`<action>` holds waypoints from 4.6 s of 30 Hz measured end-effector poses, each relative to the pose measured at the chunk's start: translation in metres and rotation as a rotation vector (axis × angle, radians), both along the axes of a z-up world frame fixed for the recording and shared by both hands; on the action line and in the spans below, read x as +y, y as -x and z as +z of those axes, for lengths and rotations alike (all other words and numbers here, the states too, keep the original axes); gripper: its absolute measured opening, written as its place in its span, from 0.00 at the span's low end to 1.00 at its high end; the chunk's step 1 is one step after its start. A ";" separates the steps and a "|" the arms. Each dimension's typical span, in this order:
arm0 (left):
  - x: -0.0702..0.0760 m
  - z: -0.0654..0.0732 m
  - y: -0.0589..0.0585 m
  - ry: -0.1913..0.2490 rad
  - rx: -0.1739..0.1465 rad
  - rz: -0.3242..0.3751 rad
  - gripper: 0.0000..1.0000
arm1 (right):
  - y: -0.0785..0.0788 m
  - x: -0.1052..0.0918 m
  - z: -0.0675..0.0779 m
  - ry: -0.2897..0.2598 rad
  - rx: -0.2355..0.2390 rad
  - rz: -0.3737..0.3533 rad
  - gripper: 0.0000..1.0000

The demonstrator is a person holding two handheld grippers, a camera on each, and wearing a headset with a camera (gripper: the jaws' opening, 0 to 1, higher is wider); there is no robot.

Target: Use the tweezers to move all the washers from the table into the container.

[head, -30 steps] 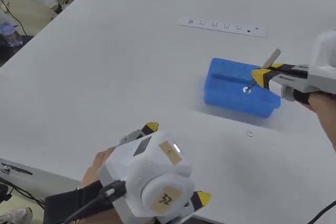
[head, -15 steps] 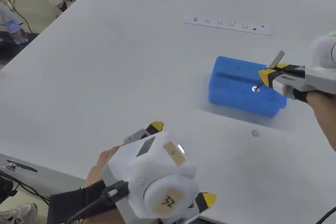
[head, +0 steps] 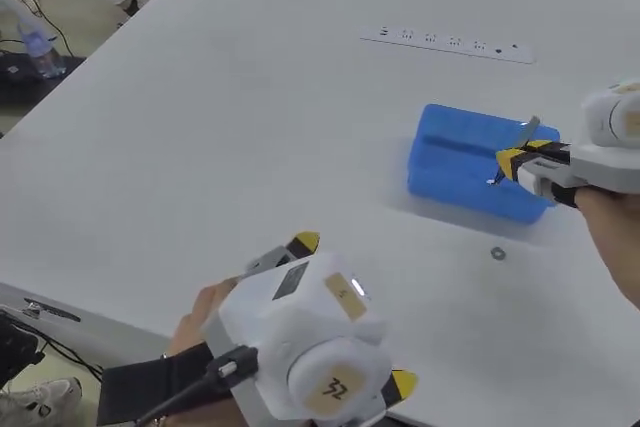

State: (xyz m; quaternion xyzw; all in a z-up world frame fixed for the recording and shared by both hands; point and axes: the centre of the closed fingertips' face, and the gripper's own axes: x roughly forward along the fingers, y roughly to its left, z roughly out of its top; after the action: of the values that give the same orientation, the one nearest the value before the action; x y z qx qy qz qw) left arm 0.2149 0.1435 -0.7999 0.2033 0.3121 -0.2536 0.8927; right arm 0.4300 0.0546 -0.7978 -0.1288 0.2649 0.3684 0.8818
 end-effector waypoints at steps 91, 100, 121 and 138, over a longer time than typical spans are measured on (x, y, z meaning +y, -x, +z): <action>0.002 0.000 0.001 -0.023 -0.003 0.000 0.91 | 0.089 -0.014 0.021 -0.070 0.026 0.026 0.04; 0.002 -0.001 0.001 -0.026 -0.002 0.000 0.91 | 0.097 -0.014 -0.003 -0.025 0.071 0.041 0.04; 0.003 -0.002 0.001 -0.035 0.004 0.004 0.91 | 0.094 -0.015 -0.012 -0.020 0.084 0.041 0.04; 0.003 -0.003 0.000 -0.038 0.002 0.001 0.90 | 0.096 -0.020 -0.014 -0.033 0.081 0.013 0.03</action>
State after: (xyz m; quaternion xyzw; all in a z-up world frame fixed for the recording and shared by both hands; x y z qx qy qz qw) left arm 0.2144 0.1466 -0.8027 0.2198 0.3178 -0.2472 0.8886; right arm 0.3336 0.0349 -0.8123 -0.1012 0.2934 0.3833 0.8699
